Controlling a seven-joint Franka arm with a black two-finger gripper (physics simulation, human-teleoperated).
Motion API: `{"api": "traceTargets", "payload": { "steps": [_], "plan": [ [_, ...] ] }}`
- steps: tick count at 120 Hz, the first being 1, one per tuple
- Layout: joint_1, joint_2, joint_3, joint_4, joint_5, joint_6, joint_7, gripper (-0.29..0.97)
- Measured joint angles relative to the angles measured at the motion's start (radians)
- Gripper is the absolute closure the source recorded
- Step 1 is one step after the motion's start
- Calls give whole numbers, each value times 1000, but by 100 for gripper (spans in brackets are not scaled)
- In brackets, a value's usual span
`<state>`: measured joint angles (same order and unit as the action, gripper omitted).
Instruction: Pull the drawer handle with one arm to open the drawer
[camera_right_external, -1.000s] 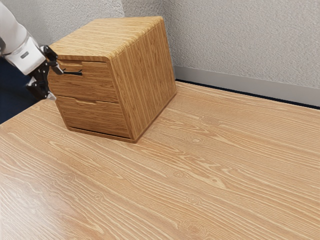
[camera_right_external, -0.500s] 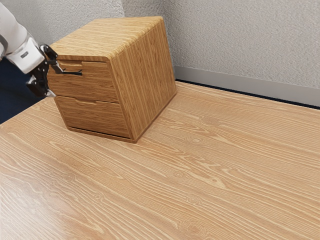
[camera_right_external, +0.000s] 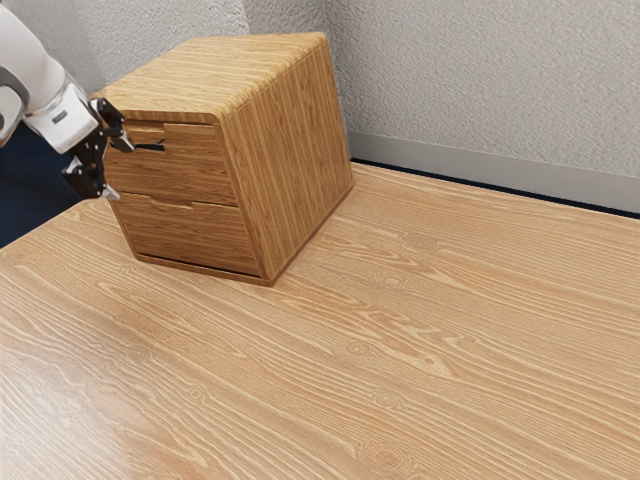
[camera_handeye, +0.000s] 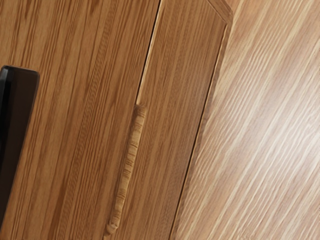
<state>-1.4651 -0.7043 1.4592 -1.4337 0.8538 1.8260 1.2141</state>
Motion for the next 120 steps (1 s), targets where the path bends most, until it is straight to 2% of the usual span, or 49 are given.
{"api": "traceTargets", "payload": {
  "steps": [42,77,120],
  "plan": [
    [6,-3,3,-13,38,83,13,0],
    [-2,-22,44,-38,33,178,15,0],
    [-17,-25,48,-46,28,211,11,1]
  ]
}}
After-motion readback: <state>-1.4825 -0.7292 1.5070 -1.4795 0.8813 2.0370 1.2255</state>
